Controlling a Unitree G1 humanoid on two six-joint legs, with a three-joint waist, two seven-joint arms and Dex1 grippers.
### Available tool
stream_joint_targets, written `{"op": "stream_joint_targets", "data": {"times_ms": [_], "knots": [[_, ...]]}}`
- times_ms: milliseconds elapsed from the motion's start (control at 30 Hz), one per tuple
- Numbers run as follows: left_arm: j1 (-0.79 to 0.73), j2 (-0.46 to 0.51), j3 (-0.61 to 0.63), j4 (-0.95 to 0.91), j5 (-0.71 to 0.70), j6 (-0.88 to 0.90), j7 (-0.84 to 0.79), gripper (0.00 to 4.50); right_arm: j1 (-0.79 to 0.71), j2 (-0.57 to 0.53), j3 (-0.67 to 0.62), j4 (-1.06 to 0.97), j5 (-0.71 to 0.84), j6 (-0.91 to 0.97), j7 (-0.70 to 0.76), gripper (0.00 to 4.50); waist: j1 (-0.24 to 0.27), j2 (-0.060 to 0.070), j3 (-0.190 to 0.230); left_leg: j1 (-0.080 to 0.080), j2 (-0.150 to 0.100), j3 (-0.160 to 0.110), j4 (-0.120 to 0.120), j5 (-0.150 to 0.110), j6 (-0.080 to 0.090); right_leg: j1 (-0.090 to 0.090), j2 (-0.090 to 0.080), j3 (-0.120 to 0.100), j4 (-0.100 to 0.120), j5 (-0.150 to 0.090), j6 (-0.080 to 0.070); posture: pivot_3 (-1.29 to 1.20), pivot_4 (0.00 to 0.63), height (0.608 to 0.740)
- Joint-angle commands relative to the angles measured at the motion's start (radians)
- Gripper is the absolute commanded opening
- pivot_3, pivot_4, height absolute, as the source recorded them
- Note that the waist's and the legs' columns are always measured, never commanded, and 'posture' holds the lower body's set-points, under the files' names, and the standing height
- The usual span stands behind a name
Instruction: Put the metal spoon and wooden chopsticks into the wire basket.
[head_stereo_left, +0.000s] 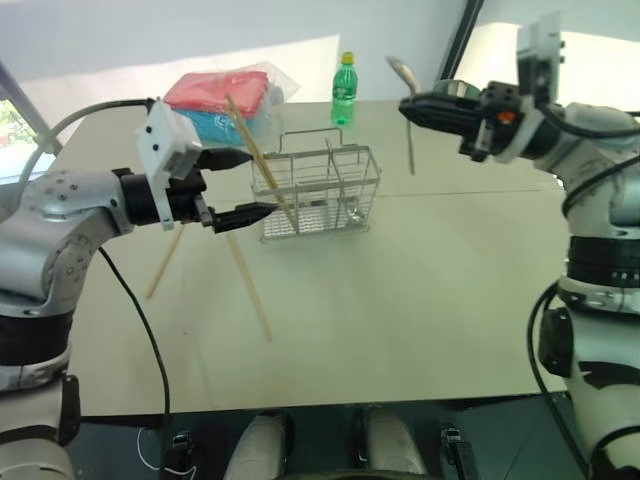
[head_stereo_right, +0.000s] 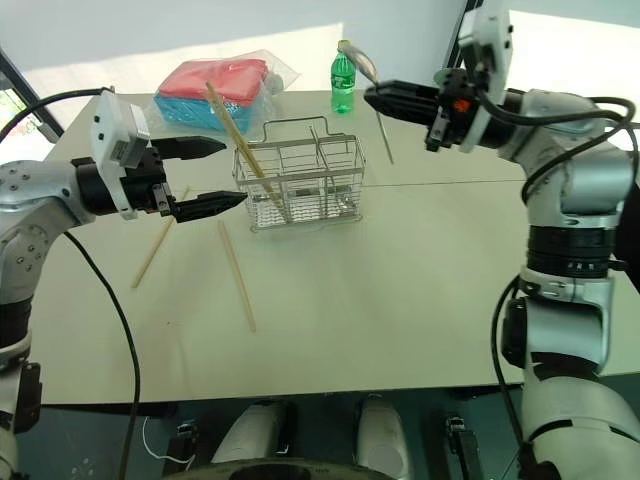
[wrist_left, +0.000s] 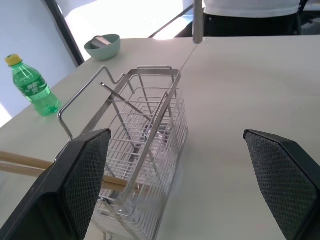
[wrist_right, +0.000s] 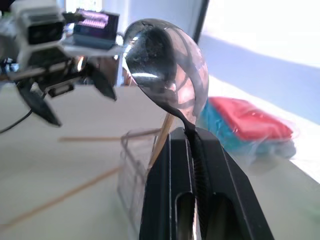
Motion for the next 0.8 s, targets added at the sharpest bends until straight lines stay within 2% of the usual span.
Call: {"op": "stream_joint_targets", "data": {"times_ms": [33, 233, 367, 467, 667, 800], "knots": [[-0.022, -0.002, 0.007, -0.015, 0.011, -0.016, 0.002, 4.5, -0.033, 0.079, 0.036, 0.007, -0.056, -0.078, -0.155, 0.01, 0.0, 0.0, 0.0, -0.001, 0.0, 0.0, 0.0, 0.0, 0.0, -0.001, 0.0, 0.0, 0.0, 0.0, 0.0, 0.0, 0.15, 0.667], [0.011, 0.006, 0.032, -0.066, 0.002, 0.01, 0.02, 4.5, -0.045, 0.252, 0.084, 0.194, -0.136, -0.219, -0.356, 0.01, -0.004, -0.002, -0.001, -0.001, -0.001, 0.001, 0.0, 0.003, -0.004, -0.001, 0.0, 0.0, 0.001, 0.0, 0.0, 0.0, 0.15, 0.667], [0.022, 0.015, 0.052, -0.087, -0.004, 0.029, 0.033, 4.5, -0.029, 0.291, 0.111, 0.244, -0.161, -0.246, -0.387, 0.01, -0.005, -0.002, -0.001, -0.001, -0.001, 0.0, 0.0, 0.002, -0.003, -0.003, 0.001, 0.001, 0.006, 0.0, 0.0, 0.0, 0.15, 0.667], [0.025, 0.024, 0.071, -0.103, -0.017, 0.047, 0.042, 4.5, -0.01, 0.296, 0.117, 0.219, -0.138, -0.197, -0.379, 0.92, -0.003, -0.002, 0.0, -0.002, -0.001, 0.0, 0.0, 0.001, -0.001, -0.005, 0.001, 0.001, 0.011, 0.0, -0.001, 0.0, 0.15, 0.667], [0.032, 0.033, 0.093, -0.107, -0.025, 0.061, 0.06, 4.5, 0.017, 0.289, 0.12, 0.161, -0.153, -0.192, -0.421, 3.87, -0.006, -0.002, -0.001, -0.001, -0.001, 0.0, 0.0, 0.001, -0.001, -0.005, 0.002, 0.002, 0.012, 0.0, -0.001, 0.0, 0.15, 0.667], [0.029, 0.026, 0.12, -0.094, -0.036, 0.078, 0.088, 4.5, 0.015, 0.261, 0.084, 0.089, -0.119, -0.151, -0.438, 3.87, -0.005, -0.002, -0.001, -0.001, -0.001, 0.0, 0.0, 0.001, -0.001, -0.006, 0.002, 0.002, 0.012, 0.0, -0.001, 0.0, 0.15, 0.667]]}}
